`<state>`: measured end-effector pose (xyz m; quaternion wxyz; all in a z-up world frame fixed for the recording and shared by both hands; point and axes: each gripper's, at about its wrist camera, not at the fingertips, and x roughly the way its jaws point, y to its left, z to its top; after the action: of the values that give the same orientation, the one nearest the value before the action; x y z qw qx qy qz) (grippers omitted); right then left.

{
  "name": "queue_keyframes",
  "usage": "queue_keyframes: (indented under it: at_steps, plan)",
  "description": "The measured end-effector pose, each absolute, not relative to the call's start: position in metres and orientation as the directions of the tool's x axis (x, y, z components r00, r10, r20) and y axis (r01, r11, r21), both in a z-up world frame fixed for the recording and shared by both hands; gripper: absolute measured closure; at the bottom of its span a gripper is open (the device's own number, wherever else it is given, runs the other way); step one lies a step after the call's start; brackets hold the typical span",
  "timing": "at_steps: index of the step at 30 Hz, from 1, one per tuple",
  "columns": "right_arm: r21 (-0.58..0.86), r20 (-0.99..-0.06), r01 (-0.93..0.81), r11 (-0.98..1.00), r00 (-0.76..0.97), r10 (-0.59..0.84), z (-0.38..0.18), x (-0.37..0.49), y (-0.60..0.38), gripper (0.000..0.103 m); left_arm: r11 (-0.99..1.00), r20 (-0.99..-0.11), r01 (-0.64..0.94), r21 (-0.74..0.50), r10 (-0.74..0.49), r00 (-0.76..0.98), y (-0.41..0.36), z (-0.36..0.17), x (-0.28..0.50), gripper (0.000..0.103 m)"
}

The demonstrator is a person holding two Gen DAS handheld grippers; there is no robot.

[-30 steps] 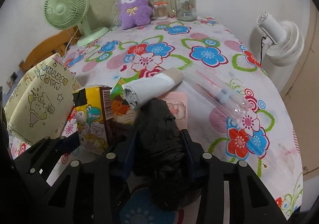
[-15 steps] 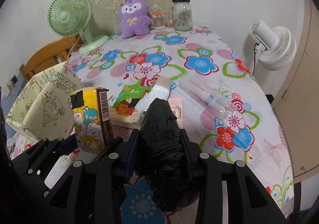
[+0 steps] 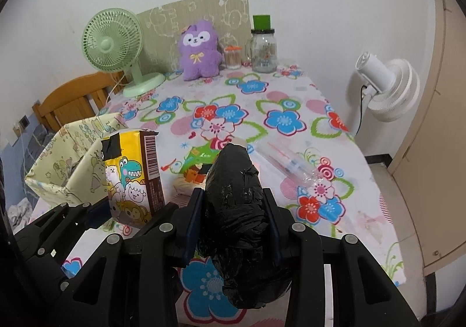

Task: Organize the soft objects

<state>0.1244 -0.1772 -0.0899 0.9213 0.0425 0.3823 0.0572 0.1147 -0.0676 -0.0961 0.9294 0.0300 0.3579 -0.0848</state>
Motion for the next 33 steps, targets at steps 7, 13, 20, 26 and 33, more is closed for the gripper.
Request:
queue_keyframes:
  at_steps: [7,13,20,26,33]
  plan:
    - [0.106,-0.681,-0.066,0.992,0.722,0.121,-0.072,0.112,-0.177,0.061,0.985,-0.650,0.174,0.002,-0.131,0.748,-0.067,-0.079,0.102,0.053]
    - [0.101,-0.651,-0.069,0.992,0.750,0.119,-0.055,0.101,-0.176,0.061,0.985,-0.622,0.170,0.005,-0.130,0.772,-0.066,-0.063,0.091,0.053]
    - [0.096,-0.622,-0.067,0.993,0.775,0.113,-0.038,0.089,-0.176,0.061,0.984,-0.595,0.176,0.011,-0.135,0.793,-0.064,-0.049,0.081,0.054]
    - [0.093,-0.603,-0.071,0.993,0.790,0.113,-0.027,0.085,-0.173,0.061,0.984,-0.579,0.176,0.016,-0.134,0.804,-0.061,-0.039,0.077,0.053]
    - [0.102,-0.588,-0.076,0.992,0.800,0.122,-0.018,0.081,-0.167,0.061,0.985,-0.571,0.172,0.021,-0.129,0.811,-0.055,-0.033,0.073,0.054]
